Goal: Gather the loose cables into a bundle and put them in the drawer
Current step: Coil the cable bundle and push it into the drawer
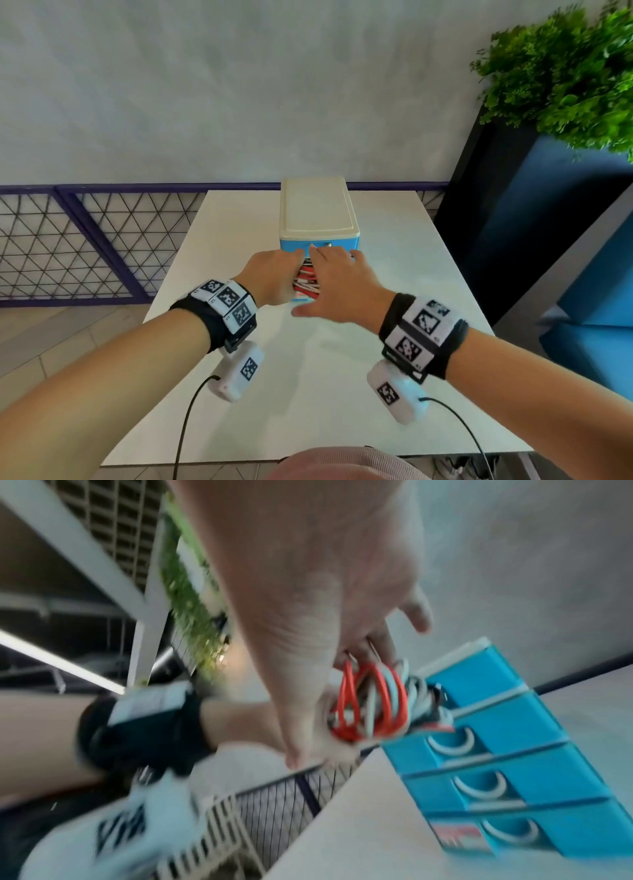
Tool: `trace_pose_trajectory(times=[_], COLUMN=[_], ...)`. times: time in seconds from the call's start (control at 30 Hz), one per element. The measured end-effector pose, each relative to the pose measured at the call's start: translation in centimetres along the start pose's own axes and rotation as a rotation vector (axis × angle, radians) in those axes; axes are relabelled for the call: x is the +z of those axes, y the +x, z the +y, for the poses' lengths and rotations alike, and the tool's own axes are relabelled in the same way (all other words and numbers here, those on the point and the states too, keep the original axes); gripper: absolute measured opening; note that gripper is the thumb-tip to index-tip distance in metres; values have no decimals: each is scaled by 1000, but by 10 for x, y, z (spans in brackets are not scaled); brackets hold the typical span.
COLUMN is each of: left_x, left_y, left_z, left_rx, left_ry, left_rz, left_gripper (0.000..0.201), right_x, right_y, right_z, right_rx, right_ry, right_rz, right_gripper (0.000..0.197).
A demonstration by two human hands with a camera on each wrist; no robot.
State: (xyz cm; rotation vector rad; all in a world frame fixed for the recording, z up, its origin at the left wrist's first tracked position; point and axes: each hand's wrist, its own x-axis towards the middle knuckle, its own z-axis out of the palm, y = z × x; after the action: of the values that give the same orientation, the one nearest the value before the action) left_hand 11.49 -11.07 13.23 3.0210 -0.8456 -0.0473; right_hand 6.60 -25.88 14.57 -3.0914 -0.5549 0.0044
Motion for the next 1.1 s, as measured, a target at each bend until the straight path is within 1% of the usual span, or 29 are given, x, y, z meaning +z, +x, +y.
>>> trace_pose_trajectory(times=[0.03,0.07,0.1,0.13,0.2,0.27,0.33,0.37,0.4,0.47,0.57,0.63,0.7,0.73,0.8,0.87,0.9,0.93,1.03,1.1], left_x=[-2,-5,-6,-8,-9,-8,-4,-3,-2,-2,0,-2,-7,-11,-18,-21,-20,-20,-15,-10], left_y=[0,0,0,-1,-5,-9,-11,-12,-13,-12,-9,-6,-1,2,8,16,21,25,35,40], left_z=[-1,-2,-2,-2,-1,0,1,1,2,2,1,-1,-5,-9,-19,-31,-36,-39,-42,-44], left_rx=[-33,-53,-65,-66,-52,-57,-59,-53,-49,-45,-52,-45,-24,-24,-33,-22,-12,-11,-16,-6], left_ry=[-19,-47,-108,-200,-376,-466,-536,-566,-597,-637,-591,-581,-625,-662,-691,-592,-547,-525,-511,-467], left_rz=[-31,-70,-118,-168,-249,-281,-288,-290,-296,-321,-348,-352,-296,-233,-36,156,204,210,114,88], left_gripper=[43,41,39,38,38,35,32,31,30,28,26,30,41,44,38,28,25,25,31,34], right_x=[7,16,24,30,37,40,37,34,32,30,29,29,29,28,26,20,17,15,15,19], right_y=[-5,-7,-7,-5,-1,3,4,5,6,8,12,16,21,23,28,31,33,35,42,47], right_z=[-4,-5,-3,0,9,14,17,17,17,20,24,28,34,37,45,51,54,55,57,57], right_rx=[-1,3,18,35,7,-64,-97,-84,-78,-95,-118,-107,-67,-43,-7,14,19,24,42,55], right_ry=[-106,-203,-277,-318,-305,-196,-13,60,99,119,129,126,118,112,111,120,127,133,144,147], right_rz=[25,55,81,106,192,257,243,194,143,94,56,21,-3,-8,-1,14,20,16,-28,-52], right_gripper=[111,119,122,121,107,83,59,51,46,40,36,34,34,34,36,44,47,48,42,39])
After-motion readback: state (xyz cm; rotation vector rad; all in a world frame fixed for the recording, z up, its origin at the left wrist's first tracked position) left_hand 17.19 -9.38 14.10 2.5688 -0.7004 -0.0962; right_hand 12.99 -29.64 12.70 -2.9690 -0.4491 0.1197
